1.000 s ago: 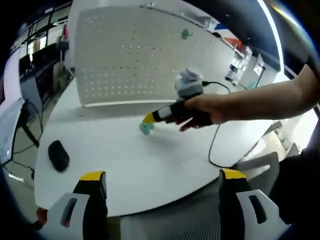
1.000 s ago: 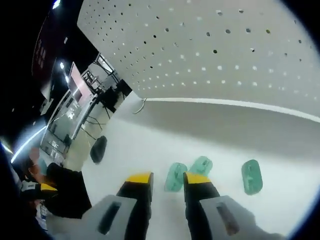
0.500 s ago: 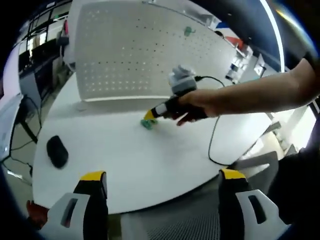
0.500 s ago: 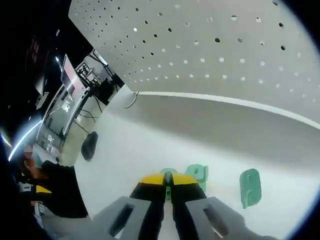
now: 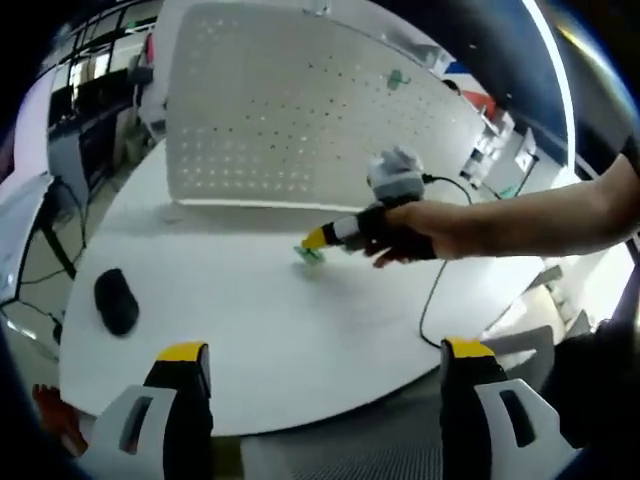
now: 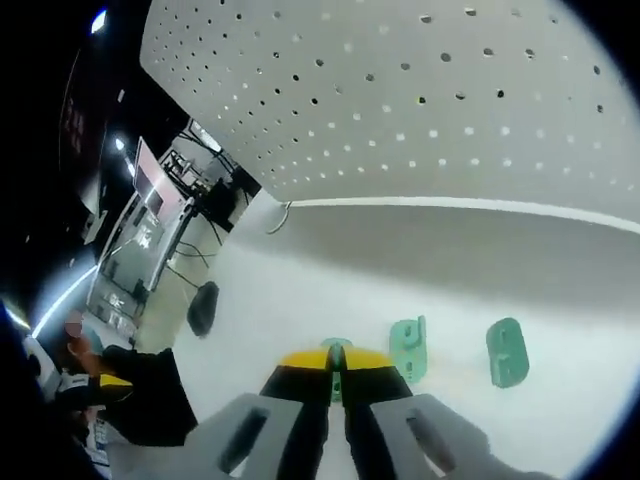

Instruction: Insert the hook assembly into the mounting plate slot until the hook locks in place.

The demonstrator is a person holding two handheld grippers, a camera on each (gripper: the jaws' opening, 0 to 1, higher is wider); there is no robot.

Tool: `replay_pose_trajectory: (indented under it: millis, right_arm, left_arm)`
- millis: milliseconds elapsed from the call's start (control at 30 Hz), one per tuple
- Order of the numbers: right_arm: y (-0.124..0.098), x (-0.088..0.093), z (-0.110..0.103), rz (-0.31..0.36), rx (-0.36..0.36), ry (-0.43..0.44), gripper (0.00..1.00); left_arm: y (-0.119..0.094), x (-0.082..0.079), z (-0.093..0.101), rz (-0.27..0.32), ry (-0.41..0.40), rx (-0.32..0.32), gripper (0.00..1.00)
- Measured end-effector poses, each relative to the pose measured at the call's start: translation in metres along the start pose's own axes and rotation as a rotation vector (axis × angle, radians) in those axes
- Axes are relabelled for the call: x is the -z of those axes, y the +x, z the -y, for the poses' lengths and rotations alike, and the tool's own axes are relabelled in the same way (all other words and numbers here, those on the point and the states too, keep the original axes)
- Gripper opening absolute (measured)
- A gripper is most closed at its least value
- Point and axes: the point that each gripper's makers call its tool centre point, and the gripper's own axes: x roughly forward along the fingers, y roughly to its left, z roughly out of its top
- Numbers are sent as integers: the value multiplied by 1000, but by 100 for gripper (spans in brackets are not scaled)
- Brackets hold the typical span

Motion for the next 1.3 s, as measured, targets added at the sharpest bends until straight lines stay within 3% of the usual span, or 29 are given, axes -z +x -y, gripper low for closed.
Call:
replay_pose_trajectory:
  millis: [133, 300, 400, 500, 600, 767, 900, 1067, 1233, 1300]
  right_arm:
    - [-4, -1, -5, 9, -11, 3, 0]
    - [-14, -10, -10, 43, -19, -19, 0]
    - [-22, -17, -17, 75, -51, 1, 0]
    - [-35, -19, -25, 99, -66, -2, 0]
    - [-52, -26, -36, 150, -95, 12, 0]
    - [-96, -33, -75, 255, -178, 2, 0]
    - [-129, -38, -101, 337, -216, -34, 0]
    - [-173, -40, -133, 461, -261, 2, 0]
    - [-190, -28, -156, 490, -274, -35, 0]
    - [-196, -27, -162, 500, -293, -3, 0]
  left_arm:
    - [-2, -8, 0, 26, 20, -9, 98]
    - [-2, -10, 6, 16, 38, -4, 98]
    - [-1, -14, 7, 50, 61, -3, 98]
    - [2, -9, 7, 16, 64, -5, 98]
    - [-1, -17, 5, 32, 71, -16, 97]
    - [-5, -37, 4, 87, 23, -35, 97]
    - [-3, -52, 15, 126, -35, 2, 95]
    - [-3, -66, 32, 155, 17, -3, 90]
    - [-4, -79, 50, 199, 6, 38, 80]
    - [-5, -82, 54, 212, 4, 46, 77]
